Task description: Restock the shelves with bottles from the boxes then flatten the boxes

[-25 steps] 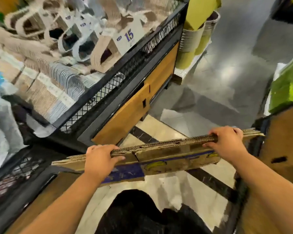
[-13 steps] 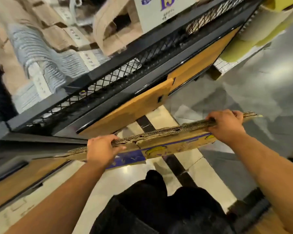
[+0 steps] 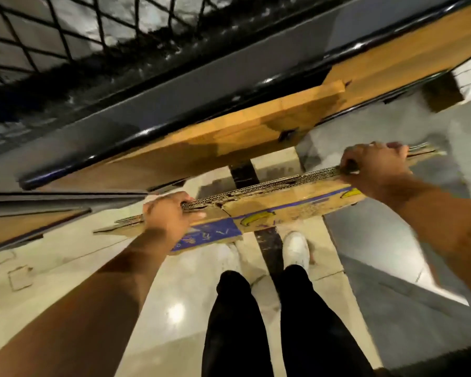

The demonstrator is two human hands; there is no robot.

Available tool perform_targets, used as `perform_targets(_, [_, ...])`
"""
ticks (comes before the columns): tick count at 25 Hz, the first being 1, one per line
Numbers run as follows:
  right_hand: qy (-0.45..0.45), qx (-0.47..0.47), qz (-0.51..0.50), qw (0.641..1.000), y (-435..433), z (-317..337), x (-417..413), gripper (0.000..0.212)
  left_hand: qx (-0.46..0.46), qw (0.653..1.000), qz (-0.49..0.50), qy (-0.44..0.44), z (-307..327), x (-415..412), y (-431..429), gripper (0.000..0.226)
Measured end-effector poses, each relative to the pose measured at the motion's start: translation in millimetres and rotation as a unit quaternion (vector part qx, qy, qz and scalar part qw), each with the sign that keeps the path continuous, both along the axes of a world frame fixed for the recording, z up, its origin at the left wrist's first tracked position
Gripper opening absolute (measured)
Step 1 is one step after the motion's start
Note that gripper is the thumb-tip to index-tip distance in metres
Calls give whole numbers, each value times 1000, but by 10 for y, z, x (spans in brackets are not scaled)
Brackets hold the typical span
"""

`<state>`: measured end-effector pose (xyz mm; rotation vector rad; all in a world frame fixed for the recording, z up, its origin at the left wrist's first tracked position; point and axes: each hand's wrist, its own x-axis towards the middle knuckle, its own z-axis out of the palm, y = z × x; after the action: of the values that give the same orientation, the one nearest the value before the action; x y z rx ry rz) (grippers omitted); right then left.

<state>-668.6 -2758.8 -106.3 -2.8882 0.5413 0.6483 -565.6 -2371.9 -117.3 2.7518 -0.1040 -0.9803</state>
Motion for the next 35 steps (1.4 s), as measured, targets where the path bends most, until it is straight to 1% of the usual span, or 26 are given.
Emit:
perform_targets(3, [9, -15, 36, 999, -121, -388, 215, 21, 15, 1000, 6, 3, -371, 47, -64, 50])
perform_targets(5, [31, -39, 58, 997, -141, -609, 354, 24, 25, 1000, -6, -2, -580, 84, -58, 52])
perform_targets(7, [32, -31, 50, 998, -162, -822, 433, 20, 51, 998, -22, -10, -779, 120, -21, 60])
perform_targets(9, [-3, -26, 13, 1000, -189, -977, 468, 22, 69, 997, -19, -29, -931, 195, -3, 66])
perform_targets(11, [-38, -22, -17, 999, -141, -1079, 505, 25, 68, 996, -11, -50, -1056, 264, 25, 60])
perform_targets(14, [-57, -6, -34, 998, -16, -1159, 598, 28, 81, 993, -27, -85, -1147, 312, 0, 48])
perform_targets(16, [-67, -5, -40, 997, 8, -1210, 647, 37, 90, 990, -28, -104, -1210, 368, -19, 46])
perform_targets(17, [-74, -14, -40, 996, 4, -1240, 659, 44, 82, 989, -22, -117, -1228, 390, -24, 47])
perform_targets(20, [-96, -33, -77, 992, 33, -1286, 613, 79, 54, 985, 8, -163, -1269, 334, 19, 54])
perform_targets(21, [-102, -30, -95, 990, 54, -1281, 575, 84, 54, 984, 10, -170, -1269, 270, 49, 56])
perform_targets(23, [-105, -25, -99, 989, 78, -1281, 502, 86, 50, 980, -7, -191, -1257, 152, 113, 62])
perform_targets(25, [-98, -36, -79, 991, 98, -1292, 477, 88, 56, 980, -27, -190, -1244, 90, 173, 67])
perform_targets(27, [-81, -44, -61, 994, 144, -1274, 499, 95, 68, 981, -36, -177, -1214, 91, 191, 71])
perform_targets(30, [-17, -65, -49, 996, 209, -1201, 526, 108, 69, 980, -54, -177, -1163, 104, 163, 81])
perform_targets(32, [25, -81, -30, 996, 242, -1141, 515, 116, 78, 982, -70, -157, -1137, 117, 143, 88])
perform_targets(35, [54, -84, -17, 995, 325, -1009, 483, 122, 85, 981, -96, -148, -978, 66, 82, 90])
